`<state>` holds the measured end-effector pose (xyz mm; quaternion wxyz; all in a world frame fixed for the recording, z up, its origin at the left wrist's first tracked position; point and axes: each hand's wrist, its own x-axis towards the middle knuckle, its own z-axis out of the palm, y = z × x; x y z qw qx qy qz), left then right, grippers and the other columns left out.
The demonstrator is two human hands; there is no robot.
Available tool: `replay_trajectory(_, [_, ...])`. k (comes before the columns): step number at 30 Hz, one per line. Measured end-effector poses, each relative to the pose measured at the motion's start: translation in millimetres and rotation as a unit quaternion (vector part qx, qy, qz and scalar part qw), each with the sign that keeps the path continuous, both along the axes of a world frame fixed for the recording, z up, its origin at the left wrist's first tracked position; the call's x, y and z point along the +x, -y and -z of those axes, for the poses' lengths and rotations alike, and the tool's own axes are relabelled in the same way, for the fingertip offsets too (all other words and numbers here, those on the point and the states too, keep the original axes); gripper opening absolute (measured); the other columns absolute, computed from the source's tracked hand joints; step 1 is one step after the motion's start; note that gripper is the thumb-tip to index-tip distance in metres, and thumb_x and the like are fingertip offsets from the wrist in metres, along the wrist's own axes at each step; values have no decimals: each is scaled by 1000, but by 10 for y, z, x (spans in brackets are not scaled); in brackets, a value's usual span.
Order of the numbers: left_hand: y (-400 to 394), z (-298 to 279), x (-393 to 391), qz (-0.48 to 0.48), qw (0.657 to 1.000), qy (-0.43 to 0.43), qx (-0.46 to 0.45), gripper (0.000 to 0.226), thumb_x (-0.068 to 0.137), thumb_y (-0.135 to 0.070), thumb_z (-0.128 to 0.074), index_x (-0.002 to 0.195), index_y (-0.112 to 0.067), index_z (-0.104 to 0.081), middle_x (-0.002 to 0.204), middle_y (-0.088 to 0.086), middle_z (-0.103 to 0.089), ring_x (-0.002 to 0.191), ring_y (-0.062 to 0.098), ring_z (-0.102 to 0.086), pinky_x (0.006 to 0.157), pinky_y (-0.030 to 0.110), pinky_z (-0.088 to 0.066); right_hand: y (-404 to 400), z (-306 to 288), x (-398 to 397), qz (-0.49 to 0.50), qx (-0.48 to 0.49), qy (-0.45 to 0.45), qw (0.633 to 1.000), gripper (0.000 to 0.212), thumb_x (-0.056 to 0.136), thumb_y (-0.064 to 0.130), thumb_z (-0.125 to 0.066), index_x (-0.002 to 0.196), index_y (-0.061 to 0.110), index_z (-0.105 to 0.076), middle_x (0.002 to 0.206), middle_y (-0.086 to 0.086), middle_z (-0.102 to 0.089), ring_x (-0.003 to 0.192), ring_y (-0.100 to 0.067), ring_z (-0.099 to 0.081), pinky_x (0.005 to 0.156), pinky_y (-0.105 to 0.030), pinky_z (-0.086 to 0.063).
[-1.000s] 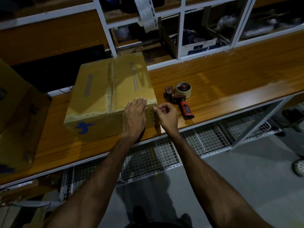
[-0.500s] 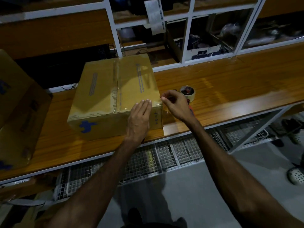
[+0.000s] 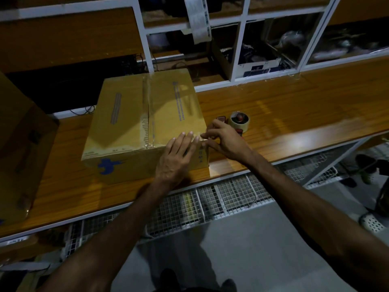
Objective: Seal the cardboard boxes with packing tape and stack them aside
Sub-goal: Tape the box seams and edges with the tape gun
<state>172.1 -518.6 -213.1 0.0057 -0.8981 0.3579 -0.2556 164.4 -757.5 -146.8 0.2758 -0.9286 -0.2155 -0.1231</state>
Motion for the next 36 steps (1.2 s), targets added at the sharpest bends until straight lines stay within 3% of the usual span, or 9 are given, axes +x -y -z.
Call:
replay_trajectory(7, [-196, 159, 66, 50, 991, 13, 120, 72, 104, -12, -48, 166, -8, -12, 174, 14, 5, 161, 33, 9, 128, 58, 6, -13, 147, -29, 0, -4, 23, 1000, 29, 98, 24, -75, 122, 9, -68, 123, -2, -52, 101, -13, -60, 89, -30, -58])
replay_trajectory(10, [-238, 215, 83, 120, 954, 3, 275, 61, 105, -16, -37, 164, -7, -23, 172, 14, 10, 159, 32, 14, 125, 54, 18, -19, 159, -28, 18, -9, 32, 999, 29, 97, 21, -77, 122, 10, -66, 125, -2, -50, 104, -8, -54, 90, -26, -55])
replay_trajectory(13, [-313, 206, -72, 176, 903, -117, 375, 65, 109, -19, -38, 165, -17, -6, 174, 8, -4, 156, 32, -26, 127, 54, -26, -39, 129, -45, 41, -60, 22, 997, 43, 91, 19, -83, 128, 15, -61, 131, 0, -48, 108, -13, -57, 87, -28, -56])
replay_trajectory(14, [-352, 198, -126, 168, 921, -163, 311, 62, 108, -14, -40, 163, -19, -12, 172, 7, -19, 142, 30, -49, 109, 47, -52, -43, 138, -58, 51, -77, 14, 996, 52, 87, 18, -85, 132, 17, -58, 133, 0, -48, 111, -15, -57, 86, -31, -58])
replay_trajectory(16, [-454, 122, -213, 170, 963, -179, 111, 49, 104, -9, -54, 151, -15, -40, 148, 9, -59, 106, 24, -72, 72, 34, -65, -53, 188, -106, 77, -89, 1, 993, 64, 84, 20, -87, 140, 20, -55, 137, -2, -51, 120, -20, -56, 88, -40, -59])
replay_trajectory(21, [-1108, -260, -339, 118, 976, -27, -179, 40, 96, -36, -74, 117, -2, -75, 106, 16, -78, 91, 27, -76, 75, 41, -65, -247, 292, -292, 156, -55, 79, 983, 54, 88, 35, -84, 136, 24, -63, 139, -12, -52, 125, -29, -49, 97, -48, -46])
replay_trajectory(23, [-1545, -429, -302, 39, 975, 25, -218, 26, 93, -12, -64, 113, 0, -76, 106, 19, -77, 95, 32, -71, 71, 45, -62, -485, 272, -311, 165, -44, 104, 980, 45, 92, 35, -80, 133, 24, -67, 139, -12, -54, 126, -29, -50, 100, -49, -42])
replay_trajectory(29, [-2775, -510, -19, -91, 959, -37, -264, 70, 65, 26, -52, 124, -6, -74, 123, 13, -72, 109, 35, -58, 76, 46, -53, -1394, 62, -89, 88, -25, 129, 987, 32, 101, 40, -69, 129, 25, -72, 132, -4, -63, 123, -21, -57, 105, -47, -38])
replay_trajectory(36, [-2974, -413, 39, -57, 935, -169, -306, 60, 86, 19, -65, 137, -12, -67, 129, 1, -68, 109, 18, -60, 85, 35, -52, -1995, -14, 180, 29, -29, 66, 997, 32, 104, 41, -62, 129, 24, -72, 127, 3, -69, 121, -18, -60, 105, -43, -35])
